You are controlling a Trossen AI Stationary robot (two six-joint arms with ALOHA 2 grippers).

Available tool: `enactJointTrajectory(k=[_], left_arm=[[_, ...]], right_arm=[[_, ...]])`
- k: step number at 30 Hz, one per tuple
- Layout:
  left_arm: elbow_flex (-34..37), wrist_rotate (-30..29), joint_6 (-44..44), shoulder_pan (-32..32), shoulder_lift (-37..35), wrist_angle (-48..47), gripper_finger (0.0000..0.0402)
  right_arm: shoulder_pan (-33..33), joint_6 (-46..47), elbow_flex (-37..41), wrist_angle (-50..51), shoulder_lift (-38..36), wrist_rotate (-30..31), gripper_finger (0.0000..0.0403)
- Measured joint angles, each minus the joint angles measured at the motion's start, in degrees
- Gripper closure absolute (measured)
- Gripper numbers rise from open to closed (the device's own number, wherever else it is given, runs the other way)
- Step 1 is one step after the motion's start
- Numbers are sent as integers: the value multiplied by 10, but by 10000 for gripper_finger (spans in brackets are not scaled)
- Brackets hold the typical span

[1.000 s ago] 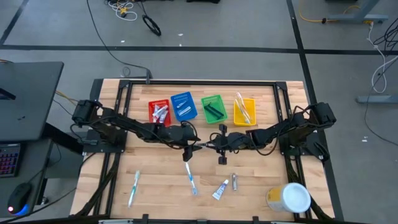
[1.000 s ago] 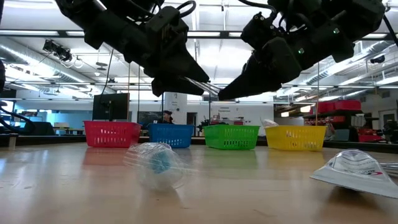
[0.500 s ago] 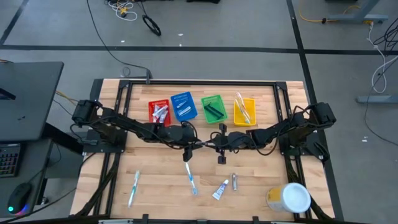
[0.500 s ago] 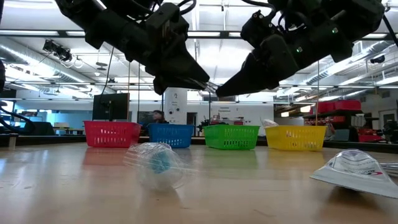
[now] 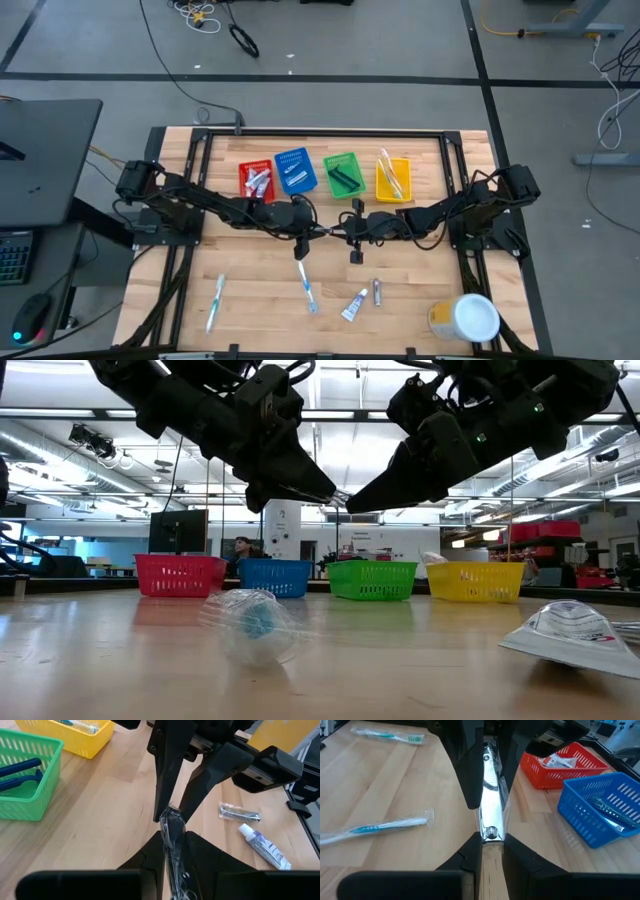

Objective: Pick & Place Travel size toiletries
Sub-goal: Put the nail cutter into the blue bin

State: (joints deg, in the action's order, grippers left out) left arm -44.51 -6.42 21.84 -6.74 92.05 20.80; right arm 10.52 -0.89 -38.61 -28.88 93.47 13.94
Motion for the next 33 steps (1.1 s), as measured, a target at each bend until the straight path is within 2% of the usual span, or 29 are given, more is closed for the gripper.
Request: enactJointTrajectory(k=[5, 11, 14, 18, 20, 25, 33], left_arm=[[0, 1, 14, 0, 0, 0, 332], [0, 0, 15, 0, 0, 1, 333], [0, -23, 30, 0, 0, -3, 334], [0, -78, 43, 12, 0, -26, 333], [0, -104, 43, 30, 0, -33, 333], [0, -167, 43, 101, 0, -66, 334], [0, -177, 72, 212, 0, -155, 333]], right_arm=[[0, 4, 0, 2, 0, -8, 338], [-1, 6, -1, 32, 0, -39, 288], [-1, 15, -1, 59, 0, -8, 267], [-2, 75, -1, 118, 0, 33, 256], [-6, 100, -1, 145, 0, 30, 255], [-15, 123, -1, 180, 0, -36, 254], [-16, 120, -1, 175, 0, -51, 254]])
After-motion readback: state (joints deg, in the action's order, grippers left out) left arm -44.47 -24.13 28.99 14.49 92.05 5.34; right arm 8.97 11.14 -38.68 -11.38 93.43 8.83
